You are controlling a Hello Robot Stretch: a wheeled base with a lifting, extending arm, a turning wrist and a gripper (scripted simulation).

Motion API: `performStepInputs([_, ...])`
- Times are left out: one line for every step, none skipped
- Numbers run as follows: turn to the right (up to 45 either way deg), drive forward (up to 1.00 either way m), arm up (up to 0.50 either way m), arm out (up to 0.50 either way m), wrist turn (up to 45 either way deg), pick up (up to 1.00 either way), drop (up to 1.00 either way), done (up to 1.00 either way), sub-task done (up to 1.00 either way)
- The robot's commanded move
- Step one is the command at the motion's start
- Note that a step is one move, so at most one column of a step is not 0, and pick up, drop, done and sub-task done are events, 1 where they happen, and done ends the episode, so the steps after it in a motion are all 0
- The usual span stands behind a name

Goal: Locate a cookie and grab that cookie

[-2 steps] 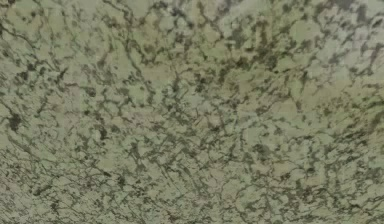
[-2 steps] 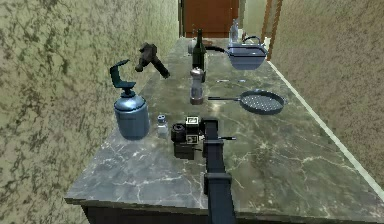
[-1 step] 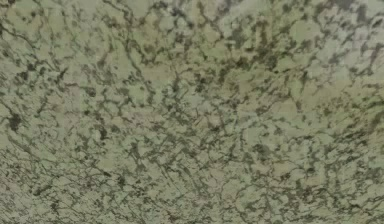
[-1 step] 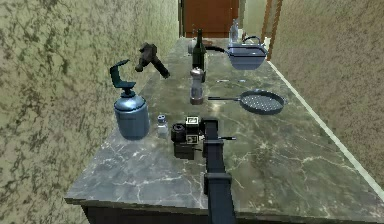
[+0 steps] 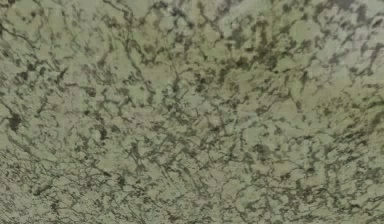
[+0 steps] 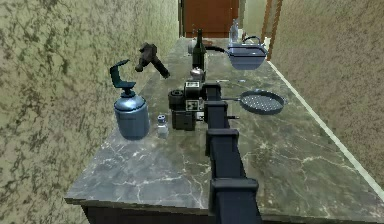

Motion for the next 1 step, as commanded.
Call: performStepInputs([0.0, 0.00, 0.00, 0.00, 0.0, 0.00, 0.00, 1.00, 0.00])
